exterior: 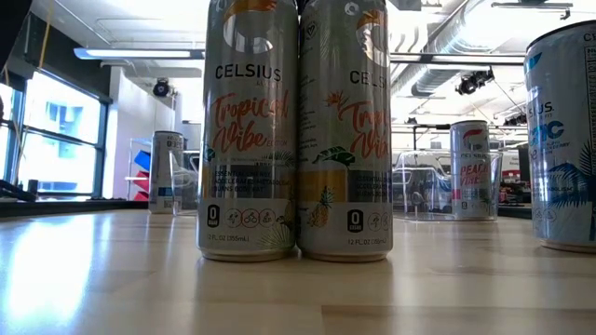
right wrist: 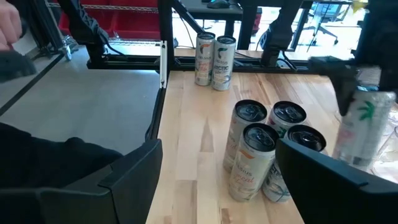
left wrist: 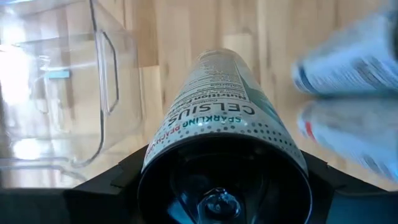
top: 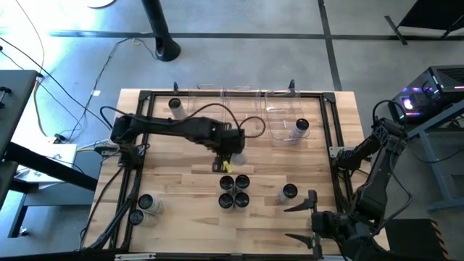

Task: Sort soda cans
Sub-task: Put the top white-pink soda can into the right transparent bin

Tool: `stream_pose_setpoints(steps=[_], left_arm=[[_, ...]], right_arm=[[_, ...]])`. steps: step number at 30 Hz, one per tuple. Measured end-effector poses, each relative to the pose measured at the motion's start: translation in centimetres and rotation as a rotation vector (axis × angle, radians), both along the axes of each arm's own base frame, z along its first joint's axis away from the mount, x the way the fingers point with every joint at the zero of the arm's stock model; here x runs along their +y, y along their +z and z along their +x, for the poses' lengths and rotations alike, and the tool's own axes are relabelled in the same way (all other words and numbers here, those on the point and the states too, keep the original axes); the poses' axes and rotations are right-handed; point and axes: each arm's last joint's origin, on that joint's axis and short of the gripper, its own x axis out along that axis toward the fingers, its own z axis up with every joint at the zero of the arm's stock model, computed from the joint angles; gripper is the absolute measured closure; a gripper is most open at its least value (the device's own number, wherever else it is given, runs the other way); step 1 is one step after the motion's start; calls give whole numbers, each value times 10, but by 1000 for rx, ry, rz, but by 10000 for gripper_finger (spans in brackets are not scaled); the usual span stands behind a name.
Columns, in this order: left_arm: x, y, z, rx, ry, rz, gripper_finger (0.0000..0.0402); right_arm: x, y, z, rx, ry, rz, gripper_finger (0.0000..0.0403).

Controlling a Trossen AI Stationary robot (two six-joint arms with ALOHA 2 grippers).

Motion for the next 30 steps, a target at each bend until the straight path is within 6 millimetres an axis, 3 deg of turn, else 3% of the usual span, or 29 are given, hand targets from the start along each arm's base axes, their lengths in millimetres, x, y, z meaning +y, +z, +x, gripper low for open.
stream_pose_setpoints(steps=[5, 16, 30], left_arm=[[10, -21, 14, 50, 64, -23, 152], [9, -42, 41, 128, 39, -38, 151], [9, -44, 47, 96, 35, -59, 121]], right_arm=[[-2, -1, 2, 3, -10, -6, 93], [-4, -1, 4, 4, -22, -9, 93], [-4, -1, 4, 6, -24, -5, 93]])
